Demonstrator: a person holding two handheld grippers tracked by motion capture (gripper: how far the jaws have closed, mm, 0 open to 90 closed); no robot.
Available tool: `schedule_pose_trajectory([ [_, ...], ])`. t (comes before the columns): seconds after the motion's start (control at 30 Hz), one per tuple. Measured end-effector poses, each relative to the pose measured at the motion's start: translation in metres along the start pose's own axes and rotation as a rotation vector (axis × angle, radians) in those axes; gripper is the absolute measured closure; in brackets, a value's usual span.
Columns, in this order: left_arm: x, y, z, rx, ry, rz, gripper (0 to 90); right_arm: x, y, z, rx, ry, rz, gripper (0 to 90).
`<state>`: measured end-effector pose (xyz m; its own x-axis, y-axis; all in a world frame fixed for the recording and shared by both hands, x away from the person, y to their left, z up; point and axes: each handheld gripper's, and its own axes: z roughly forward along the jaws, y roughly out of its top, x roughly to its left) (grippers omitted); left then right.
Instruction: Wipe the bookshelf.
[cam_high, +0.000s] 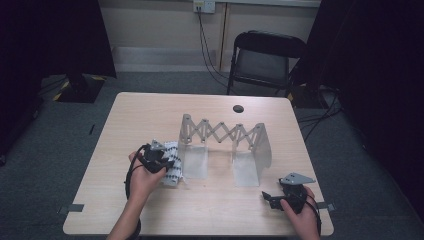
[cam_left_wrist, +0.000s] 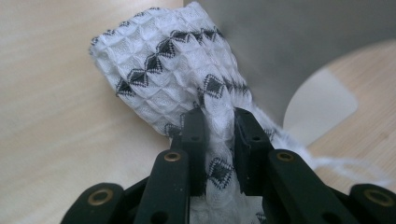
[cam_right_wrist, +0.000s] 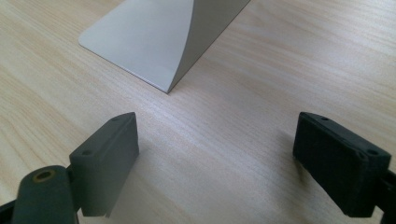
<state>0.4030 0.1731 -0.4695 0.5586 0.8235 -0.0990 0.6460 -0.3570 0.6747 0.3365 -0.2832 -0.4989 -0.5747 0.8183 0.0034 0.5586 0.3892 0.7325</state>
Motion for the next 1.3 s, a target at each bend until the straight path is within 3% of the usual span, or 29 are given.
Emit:
schedule_pose_trajectory([
  [0.17,-0.003,-0.014,-0.004,-0.005,-0.022,0.003,76.8,0.0,0.0,0.0,0.0,0.0,0.0,13.5],
  [0.63,-0.022,-0.043,-0.035,0.015,-0.09,0.048,77.1,0.0,0.0,0.0,0.0,-0.001,0.001,13.5],
  [0.73,-0.026,-0.044,-0.036,0.012,-0.091,0.054,77.1,0.0,0.0,0.0,0.001,0.0,0.001,13.5],
  [0.83,-0.038,-0.043,-0.039,0.022,-0.113,0.094,77.3,0.0,0.0,0.0,0.0,-0.002,0.0,13.5],
  [1.0,-0.05,-0.042,-0.04,0.022,-0.137,0.118,77.5,0.0,0.0,0.0,-0.001,-0.002,0.0,13.5],
  [1.07,-0.059,-0.041,-0.043,0.028,-0.156,0.145,77.5,0.0,0.0,0.0,-0.002,-0.001,-0.001,13.5],
  [1.3,-0.076,-0.038,-0.042,0.015,-0.189,0.174,77.5,0.0,0.0,0.0,-0.001,0.0,-0.001,13.5],
])
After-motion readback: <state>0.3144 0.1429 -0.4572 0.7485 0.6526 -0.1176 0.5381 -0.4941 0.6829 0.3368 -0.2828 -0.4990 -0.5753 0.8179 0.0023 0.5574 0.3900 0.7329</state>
